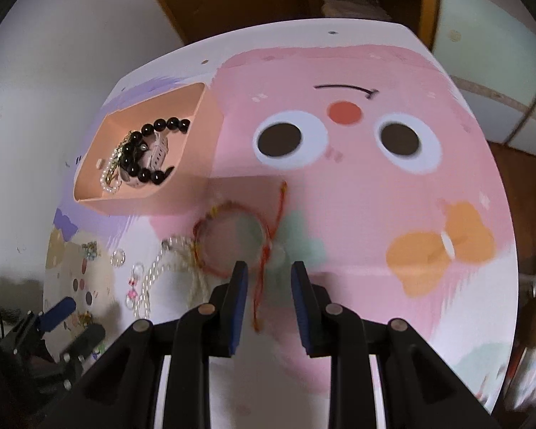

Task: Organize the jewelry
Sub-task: 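Withdraw both open grippers from the box toward the remaining jewelry, then lower the right gripper onto the red string bracelet and close on it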

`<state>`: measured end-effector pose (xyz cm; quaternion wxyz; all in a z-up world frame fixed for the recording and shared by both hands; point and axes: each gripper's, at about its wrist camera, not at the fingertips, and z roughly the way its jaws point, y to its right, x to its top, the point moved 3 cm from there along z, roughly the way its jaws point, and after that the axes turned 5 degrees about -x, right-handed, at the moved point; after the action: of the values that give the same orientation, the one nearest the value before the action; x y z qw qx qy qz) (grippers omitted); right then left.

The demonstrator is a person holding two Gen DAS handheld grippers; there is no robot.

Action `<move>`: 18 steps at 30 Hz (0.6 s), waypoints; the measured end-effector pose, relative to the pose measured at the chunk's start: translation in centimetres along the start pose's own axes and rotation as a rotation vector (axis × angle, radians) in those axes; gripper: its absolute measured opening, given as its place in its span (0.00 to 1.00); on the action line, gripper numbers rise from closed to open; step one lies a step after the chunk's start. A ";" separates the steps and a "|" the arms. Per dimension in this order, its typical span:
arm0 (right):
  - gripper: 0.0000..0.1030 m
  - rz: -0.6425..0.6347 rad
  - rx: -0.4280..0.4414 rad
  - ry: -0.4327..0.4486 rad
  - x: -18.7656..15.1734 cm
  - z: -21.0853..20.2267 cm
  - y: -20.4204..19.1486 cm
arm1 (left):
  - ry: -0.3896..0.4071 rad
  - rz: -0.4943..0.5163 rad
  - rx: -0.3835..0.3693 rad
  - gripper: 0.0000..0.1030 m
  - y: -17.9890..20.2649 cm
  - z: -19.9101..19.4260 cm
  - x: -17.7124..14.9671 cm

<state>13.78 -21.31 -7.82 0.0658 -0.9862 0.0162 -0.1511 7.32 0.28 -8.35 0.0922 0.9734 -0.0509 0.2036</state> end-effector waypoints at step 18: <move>0.24 -0.376 -0.005 -0.043 3.0 2.8 -3.5 | -0.014 -0.019 -0.009 0.63 -0.4 0.5 0.9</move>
<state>17.50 -17.61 -9.16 0.0341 -0.9750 -0.1696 -0.1395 8.36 0.51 -8.53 0.0979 0.9748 -0.0431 0.1958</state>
